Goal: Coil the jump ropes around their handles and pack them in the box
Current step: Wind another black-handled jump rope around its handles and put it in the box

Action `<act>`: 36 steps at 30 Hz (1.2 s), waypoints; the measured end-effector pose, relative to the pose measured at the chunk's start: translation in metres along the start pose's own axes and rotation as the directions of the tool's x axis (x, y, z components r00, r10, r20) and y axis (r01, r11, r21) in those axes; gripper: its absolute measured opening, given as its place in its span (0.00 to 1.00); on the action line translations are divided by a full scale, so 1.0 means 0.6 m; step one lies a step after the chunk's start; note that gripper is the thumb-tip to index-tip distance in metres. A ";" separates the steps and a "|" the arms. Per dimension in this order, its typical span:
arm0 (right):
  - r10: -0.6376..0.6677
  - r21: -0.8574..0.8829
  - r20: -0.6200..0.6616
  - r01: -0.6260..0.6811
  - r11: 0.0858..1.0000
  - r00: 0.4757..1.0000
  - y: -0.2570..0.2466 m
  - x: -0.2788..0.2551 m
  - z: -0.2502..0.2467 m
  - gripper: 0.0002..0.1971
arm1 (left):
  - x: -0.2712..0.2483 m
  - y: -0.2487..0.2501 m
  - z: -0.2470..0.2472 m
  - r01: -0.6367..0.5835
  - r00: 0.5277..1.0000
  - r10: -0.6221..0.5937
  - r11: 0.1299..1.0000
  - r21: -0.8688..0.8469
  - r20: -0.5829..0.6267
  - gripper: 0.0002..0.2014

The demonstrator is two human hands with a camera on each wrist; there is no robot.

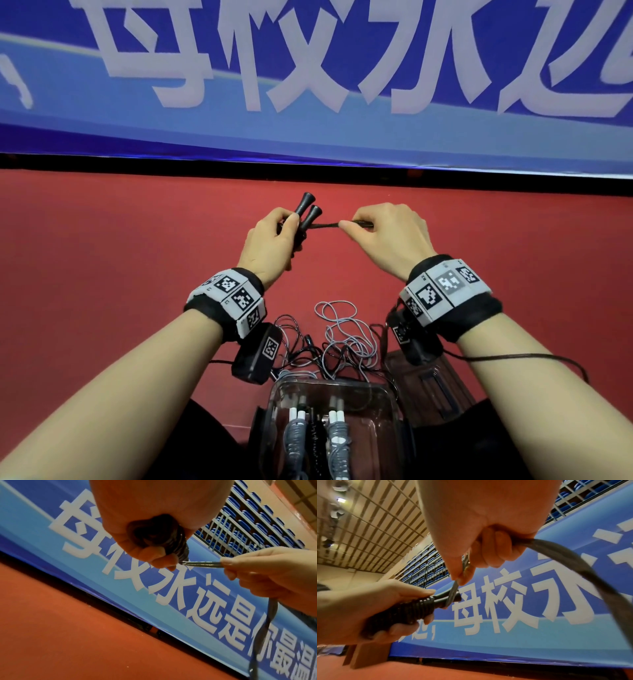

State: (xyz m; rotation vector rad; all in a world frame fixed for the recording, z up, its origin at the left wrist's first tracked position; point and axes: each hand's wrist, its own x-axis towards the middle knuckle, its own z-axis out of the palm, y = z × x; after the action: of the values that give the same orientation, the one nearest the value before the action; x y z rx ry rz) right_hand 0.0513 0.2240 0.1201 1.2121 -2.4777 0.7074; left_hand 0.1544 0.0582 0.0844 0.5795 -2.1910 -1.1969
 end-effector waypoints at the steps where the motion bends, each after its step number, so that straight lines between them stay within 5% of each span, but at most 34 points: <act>1: -0.039 0.015 0.006 0.039 0.999 0.999 -0.008 -0.003 0.002 0.17 | 0.002 0.000 0.000 0.031 0.999 -0.031 0.999 -0.036 -0.014 0.11; 5: -0.219 0.021 0.069 0.218 0.976 0.973 -0.046 -0.018 0.015 0.18 | 0.008 -0.008 0.003 0.116 0.993 -0.116 0.993 0.015 -0.014 0.13; 9: -0.226 0.018 0.121 0.225 0.974 0.967 -0.042 -0.020 0.016 0.16 | 0.001 -0.015 0.001 -0.032 0.999 0.024 0.863 0.504 0.022 0.16; 12: -0.162 0.125 0.132 0.146 0.981 0.978 -0.033 -0.018 0.010 0.11 | -0.004 -0.016 -0.005 -0.128 0.991 0.071 0.759 0.639 0.114 0.17; 17: -0.098 0.298 0.096 0.066 0.952 0.991 -0.010 -0.006 0.012 0.15 | -0.026 -0.006 -0.012 -0.338 0.923 0.150 0.755 0.562 0.354 0.22; 23: -0.103 0.486 0.132 0.026 0.873 0.986 -0.001 -0.004 0.007 0.13 | -0.043 0.011 -0.001 -0.434 0.888 0.204 0.665 0.608 0.412 0.23; 30: -0.018 0.632 0.231 -0.136 0.763 0.973 0.023 0.001 0.026 0.14 | -0.046 0.009 -0.009 -0.475 0.844 0.248 0.756 0.450 0.475 0.21; 36: 0.098 0.691 0.361 -0.337 0.640 0.927 0.040 -0.001 0.042 0.22 | -0.049 0.018 -0.002 -0.344 0.878 0.215 0.904 0.253 0.427 0.20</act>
State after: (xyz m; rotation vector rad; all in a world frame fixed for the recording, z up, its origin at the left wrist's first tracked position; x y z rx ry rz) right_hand 0.0314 0.2232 0.0918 1.3251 -2.6763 1.8956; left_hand 0.1759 0.0809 0.0861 0.1288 -2.7275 -0.8539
